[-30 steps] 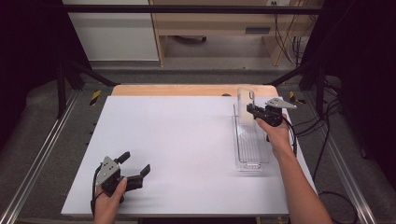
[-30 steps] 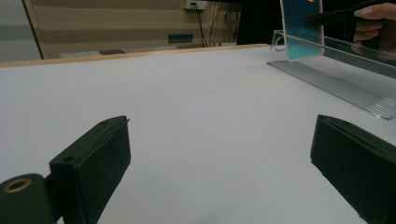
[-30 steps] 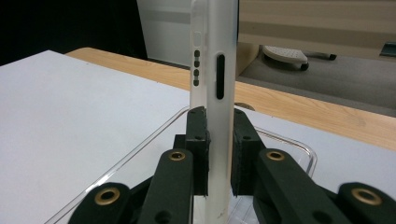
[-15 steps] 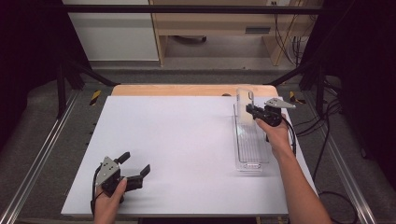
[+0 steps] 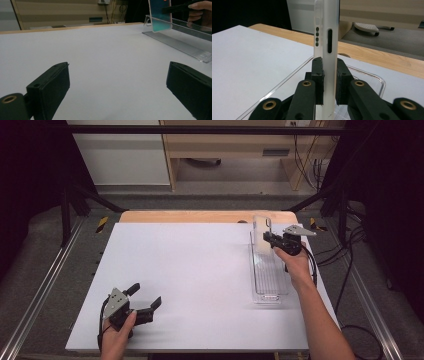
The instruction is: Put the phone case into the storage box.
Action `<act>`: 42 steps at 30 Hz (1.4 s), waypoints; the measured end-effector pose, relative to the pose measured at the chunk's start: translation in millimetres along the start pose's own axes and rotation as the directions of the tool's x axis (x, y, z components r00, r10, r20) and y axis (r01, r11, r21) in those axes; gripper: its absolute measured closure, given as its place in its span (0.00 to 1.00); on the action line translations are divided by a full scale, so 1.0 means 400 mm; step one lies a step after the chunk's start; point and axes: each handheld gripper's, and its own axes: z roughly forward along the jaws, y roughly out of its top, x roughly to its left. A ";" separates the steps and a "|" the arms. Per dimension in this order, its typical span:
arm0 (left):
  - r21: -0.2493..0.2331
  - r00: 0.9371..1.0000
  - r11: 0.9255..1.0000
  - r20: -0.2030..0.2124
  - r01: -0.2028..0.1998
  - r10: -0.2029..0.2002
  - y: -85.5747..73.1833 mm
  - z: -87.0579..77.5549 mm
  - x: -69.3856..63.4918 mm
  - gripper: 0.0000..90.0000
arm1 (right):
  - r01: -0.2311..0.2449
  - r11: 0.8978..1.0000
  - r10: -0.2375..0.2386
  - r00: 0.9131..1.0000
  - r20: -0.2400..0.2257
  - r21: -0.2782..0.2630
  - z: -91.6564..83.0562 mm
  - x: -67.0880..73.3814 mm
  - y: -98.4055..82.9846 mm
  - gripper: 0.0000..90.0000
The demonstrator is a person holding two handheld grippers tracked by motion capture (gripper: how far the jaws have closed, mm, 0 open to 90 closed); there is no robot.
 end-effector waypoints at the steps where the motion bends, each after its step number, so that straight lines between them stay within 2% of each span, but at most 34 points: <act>1: 0.000 1.000 1.000 0.001 0.000 0.000 0.000 0.000 0.000 0.05 | 0.002 1.000 -0.002 1.000 0.000 0.000 0.000 0.000 0.000 0.90; 42: 0.012 1.000 1.000 0.010 -0.007 0.007 -0.004 0.006 -0.007 0.05 | -0.003 0.999 0.002 1.000 0.002 0.036 0.011 -0.003 -0.011 0.90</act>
